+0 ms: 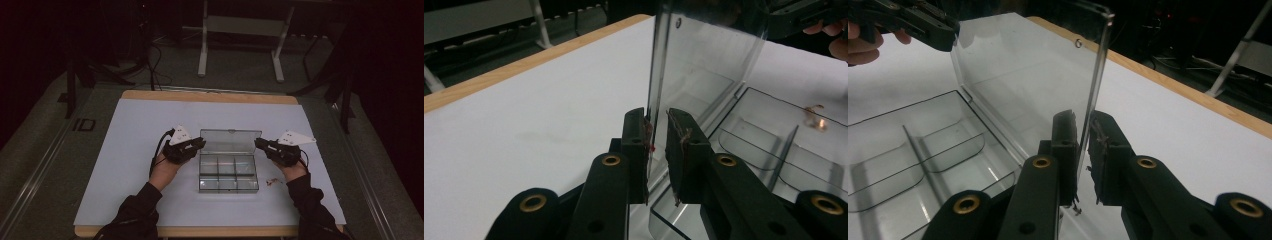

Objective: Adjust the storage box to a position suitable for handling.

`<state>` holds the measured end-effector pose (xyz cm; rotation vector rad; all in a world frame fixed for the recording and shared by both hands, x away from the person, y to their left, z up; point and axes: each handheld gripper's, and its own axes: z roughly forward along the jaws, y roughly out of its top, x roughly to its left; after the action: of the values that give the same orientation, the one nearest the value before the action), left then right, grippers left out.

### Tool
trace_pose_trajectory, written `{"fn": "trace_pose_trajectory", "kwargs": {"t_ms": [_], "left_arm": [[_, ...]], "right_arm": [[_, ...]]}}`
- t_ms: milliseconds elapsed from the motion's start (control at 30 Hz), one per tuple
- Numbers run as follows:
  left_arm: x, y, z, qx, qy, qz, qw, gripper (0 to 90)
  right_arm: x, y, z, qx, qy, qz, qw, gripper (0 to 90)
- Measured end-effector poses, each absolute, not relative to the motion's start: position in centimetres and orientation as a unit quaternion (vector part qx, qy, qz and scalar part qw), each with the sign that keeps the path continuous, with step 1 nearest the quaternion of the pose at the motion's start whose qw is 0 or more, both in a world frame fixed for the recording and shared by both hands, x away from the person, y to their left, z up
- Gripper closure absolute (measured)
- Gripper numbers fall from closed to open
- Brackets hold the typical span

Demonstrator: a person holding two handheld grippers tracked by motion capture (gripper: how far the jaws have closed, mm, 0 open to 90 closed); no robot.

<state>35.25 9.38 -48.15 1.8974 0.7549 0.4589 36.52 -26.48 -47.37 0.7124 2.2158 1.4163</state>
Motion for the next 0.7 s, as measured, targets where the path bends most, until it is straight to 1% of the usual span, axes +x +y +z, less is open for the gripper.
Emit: {"fn": "trace_pose_trajectory", "kwargs": {"t_ms": [67,133,400,500,600,700], "left_arm": [[35.6,9.4,-48.2,0.781,0.32,0.186,0.503,79.2],[35.8,9.3,-48.3,0.78,0.325,0.186,0.502,79.1],[36.7,9.4,-48.5,0.778,0.334,0.173,0.504,78.7],[36.9,9.3,-48.6,0.779,0.339,0.168,0.5,78.0],[37.2,9.1,-48.7,0.779,0.346,0.162,0.497,75.3],[37.6,9.1,-48.9,0.78,0.354,0.15,0.494,74.2]], "right_arm": [[36.8,-26.3,-47.4,0.258,0.795,0.507,0.209,81.1],[37.0,-26.2,-47.4,0.265,0.794,0.507,0.205,78.7],[37.9,-25.9,-47.4,0.277,0.798,0.496,0.201,76.8],[38.1,-25.7,-47.6,0.284,0.8,0.492,0.193,72.7],[38.3,-25.3,-48.0,0.289,0.805,0.482,0.189,68.3],[38.6,-25.0,-48.2,0.299,0.807,0.473,0.188,67.5]]}}
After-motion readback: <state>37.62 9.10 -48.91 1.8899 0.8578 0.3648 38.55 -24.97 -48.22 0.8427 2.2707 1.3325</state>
